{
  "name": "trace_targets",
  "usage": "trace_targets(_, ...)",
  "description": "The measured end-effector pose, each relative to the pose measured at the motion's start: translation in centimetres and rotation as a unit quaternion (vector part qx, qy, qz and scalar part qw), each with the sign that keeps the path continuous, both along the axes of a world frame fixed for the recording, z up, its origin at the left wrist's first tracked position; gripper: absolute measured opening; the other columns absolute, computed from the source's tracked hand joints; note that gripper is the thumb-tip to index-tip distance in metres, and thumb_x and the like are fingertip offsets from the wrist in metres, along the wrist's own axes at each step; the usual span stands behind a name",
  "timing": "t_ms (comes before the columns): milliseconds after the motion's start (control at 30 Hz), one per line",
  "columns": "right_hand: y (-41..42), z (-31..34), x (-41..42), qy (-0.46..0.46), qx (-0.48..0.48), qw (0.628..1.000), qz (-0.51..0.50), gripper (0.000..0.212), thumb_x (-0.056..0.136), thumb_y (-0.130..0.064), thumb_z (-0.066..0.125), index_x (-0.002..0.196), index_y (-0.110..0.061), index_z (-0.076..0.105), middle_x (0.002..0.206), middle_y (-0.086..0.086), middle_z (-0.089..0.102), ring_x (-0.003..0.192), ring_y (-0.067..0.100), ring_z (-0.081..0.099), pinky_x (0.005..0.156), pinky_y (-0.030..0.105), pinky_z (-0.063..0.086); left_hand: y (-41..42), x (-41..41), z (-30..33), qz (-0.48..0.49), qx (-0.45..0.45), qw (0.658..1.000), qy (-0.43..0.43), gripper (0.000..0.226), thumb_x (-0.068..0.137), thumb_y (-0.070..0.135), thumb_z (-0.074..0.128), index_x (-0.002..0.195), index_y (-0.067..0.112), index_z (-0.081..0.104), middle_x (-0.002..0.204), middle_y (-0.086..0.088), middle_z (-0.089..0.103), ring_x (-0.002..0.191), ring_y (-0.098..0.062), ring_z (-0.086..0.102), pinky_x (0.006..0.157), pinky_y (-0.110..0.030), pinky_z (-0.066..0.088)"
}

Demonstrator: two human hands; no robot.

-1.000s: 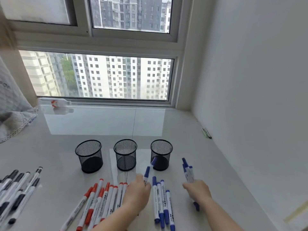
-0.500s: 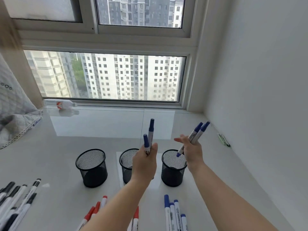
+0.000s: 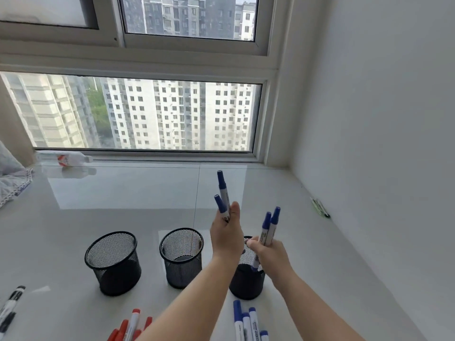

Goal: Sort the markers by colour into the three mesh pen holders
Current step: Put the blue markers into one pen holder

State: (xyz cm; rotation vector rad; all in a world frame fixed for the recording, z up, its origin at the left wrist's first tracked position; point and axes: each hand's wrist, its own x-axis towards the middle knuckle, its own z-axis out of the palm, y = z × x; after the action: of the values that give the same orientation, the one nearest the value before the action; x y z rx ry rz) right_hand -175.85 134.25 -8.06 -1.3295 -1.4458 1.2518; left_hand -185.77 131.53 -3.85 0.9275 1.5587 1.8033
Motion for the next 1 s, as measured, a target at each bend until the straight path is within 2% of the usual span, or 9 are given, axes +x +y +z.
trace_targets(167,-1.0,0.4,0.3,0.053,0.028,0.998,-0.012,0.018,0.076,-0.006,0.067,0.063,-0.010,0.056,0.057,0.002,0.057,0.054,0.014,0.052,0.052,0.021,0.042,-0.2,0.8,-2.1,0.026,-0.034,0.999,0.017,0.034,0.088,0.053,0.044,0.068,0.025,0.048,0.060,0.002,0.054,0.060,-0.020,0.053,0.062,-0.038,0.046)
trace_targets(267,-1.2,0.3,0.4,0.048,0.046,0.996,-0.052,0.016,0.078,-0.012,0.068,0.068,-0.011,0.056,0.069,0.005,0.061,0.064,0.016,0.055,0.059,0.024,0.043,-0.3,0.8,-2.6,0.031,-0.040,0.998,0.027,0.036,0.088,0.052,0.045,0.068,0.023,0.050,0.062,0.002,0.057,0.061,-0.015,0.054,0.062,-0.032,0.043)
trace_targets(367,-1.4,0.1,0.4,0.027,0.052,0.997,-0.059,0.018,0.082,-0.014,0.064,0.067,-0.011,0.054,0.062,0.001,0.055,0.058,0.013,0.049,0.051,0.019,0.041,-0.8,1.1,-3.6,0.014,-0.066,0.998,0.007,0.035,0.089,0.045,0.049,0.065,0.019,0.051,0.061,0.004,0.055,0.058,-0.014,0.050,0.055,-0.029,0.038)
trace_targets(500,-1.5,0.2,0.5,0.007,0.041,0.998,-0.049,0.020,0.084,-0.020,0.062,0.067,-0.016,0.053,0.061,-0.003,0.054,0.055,0.010,0.049,0.044,0.009,0.037,-1.5,1.4,-4.5,0.006,-0.072,0.997,0.024,0.025,0.090,0.033,0.053,0.072,0.016,0.056,0.074,-0.004,0.060,0.068,-0.014,0.052,0.059,-0.022,0.038)
trace_targets(600,-1.6,0.4,0.6,-0.011,0.037,0.998,-0.052,0.019,0.084,-0.023,0.063,0.068,-0.018,0.053,0.063,-0.004,0.056,0.058,0.010,0.051,0.049,0.015,0.039,-2.2,1.4,-4.6,0.016,-0.066,0.996,0.063,0.026,0.091,0.031,0.052,0.067,0.021,0.053,0.065,0.003,0.056,0.065,-0.016,0.049,0.056,-0.022,0.036)
trace_targets(700,-1.8,0.7,0.5,-0.008,0.028,0.998,-0.055,0.018,0.082,-0.024,0.065,0.069,-0.018,0.054,0.066,-0.003,0.057,0.064,0.014,0.052,0.058,0.022,0.041,-2.6,1.2,-4.3,0.009,-0.076,0.991,0.108,0.025,0.093,0.033,0.049,0.068,0.027,0.051,0.066,0.006,0.057,0.064,-0.013,0.053,0.053,-0.016,0.035)
trace_targets(767,-2.1,0.9,0.6,-0.001,0.020,0.999,-0.044,0.016,0.080,-0.026,0.067,0.072,-0.019,0.055,0.070,-0.003,0.059,0.069,0.016,0.054,0.065,0.026,0.043,-2.7,0.8,-3.8,-0.008,-0.093,0.987,0.129,0.023,0.091,0.032,0.052,0.069,0.027,0.051,0.067,0.006,0.058,0.066,-0.016,0.055,0.053,-0.018,0.036)
trace_targets(900,-3.4,1.7,1.5,0.050,0.029,0.998,-0.038,0.022,0.085,-0.030,0.063,0.100,-0.018,0.053,0.092,-0.008,0.058,0.084,0.010,0.060,0.070,0.021,0.046,-3.7,0.4,-2.7,-0.039,-0.114,0.983,0.141,0.012,0.084,0.031,0.063,0.087,0.026,0.053,0.086,0.008,0.059,0.085,-0.012,0.056,0.067,-0.019,0.038)
trace_targets(1000,-5.0,2.0,2.4,0.042,0.081,0.990,-0.108,0.019,0.089,-0.029,0.055,0.104,-0.021,0.048,0.095,-0.011,0.055,0.085,-0.001,0.054,0.066,0.015,0.040,-5.4,0.2,-2.5,-0.011,-0.096,0.982,0.165,0.034,0.081,0.029,0.066,0.110,0.022,0.049,0.108,0.009,0.048,0.105,-0.006,0.043,0.088,-0.021,0.031)
